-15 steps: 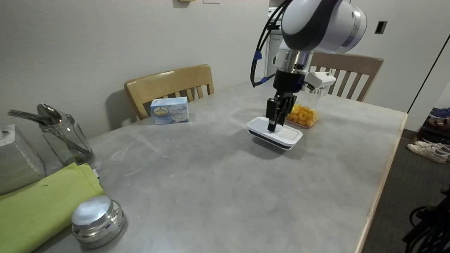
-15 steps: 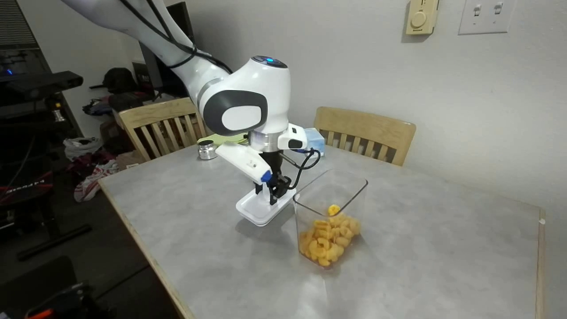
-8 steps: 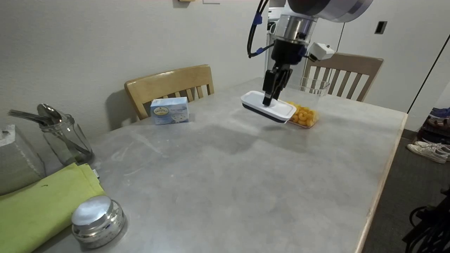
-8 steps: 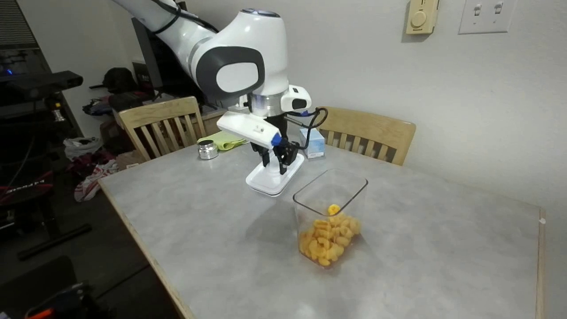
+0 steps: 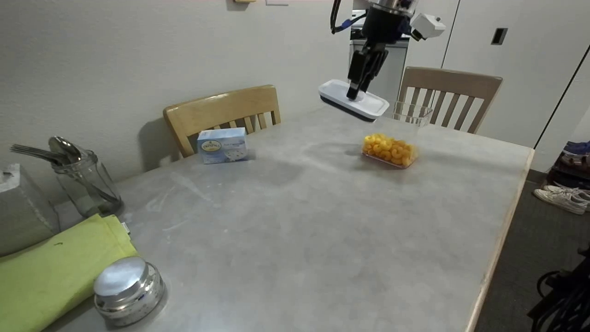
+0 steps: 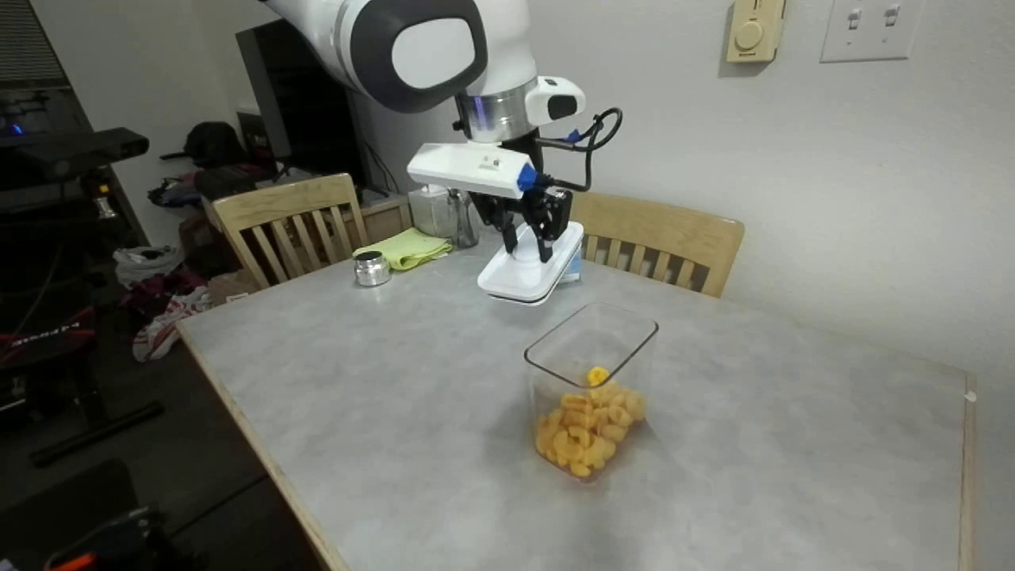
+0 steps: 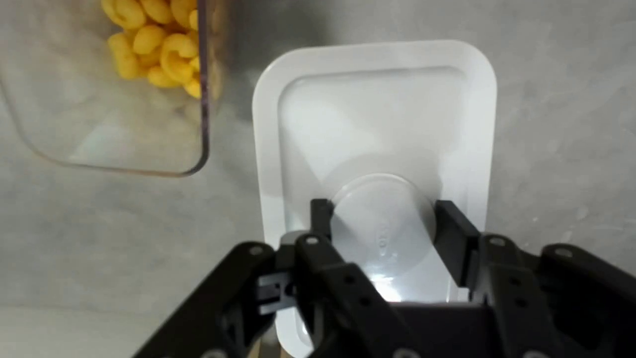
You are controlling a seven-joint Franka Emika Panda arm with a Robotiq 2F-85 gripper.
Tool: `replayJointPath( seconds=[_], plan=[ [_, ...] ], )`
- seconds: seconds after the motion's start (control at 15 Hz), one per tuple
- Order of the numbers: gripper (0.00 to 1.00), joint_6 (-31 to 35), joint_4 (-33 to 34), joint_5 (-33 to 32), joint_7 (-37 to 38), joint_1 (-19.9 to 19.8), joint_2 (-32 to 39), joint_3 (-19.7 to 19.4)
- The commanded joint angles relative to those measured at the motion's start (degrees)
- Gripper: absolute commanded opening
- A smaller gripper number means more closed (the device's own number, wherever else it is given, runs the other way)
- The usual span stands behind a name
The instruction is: Put the white lid on top of the food container
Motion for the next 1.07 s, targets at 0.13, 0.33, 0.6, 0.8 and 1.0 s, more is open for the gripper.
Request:
replayJointPath(
  seconds=[0.13, 0.33, 0.6, 0.8, 1.0],
  plan=[
    [0.29, -2.5, 3.4, -5.8, 6.3, 1.2, -3.1, -4.4],
    [0.29, -4.7, 4.7, -9.8, 10.2, 1.4, -3.8, -6.7],
    [0.29, -6.8, 4.6, -12.3, 12.2, 0.8, -4.3, -9.0],
    [0.29, -7.1, 3.7, -11.2, 10.6, 0.1, -4.3, -9.6],
    [0.29, -7.4, 2.9, -10.4, 10.2, -0.3, -4.0, -10.0]
  ],
)
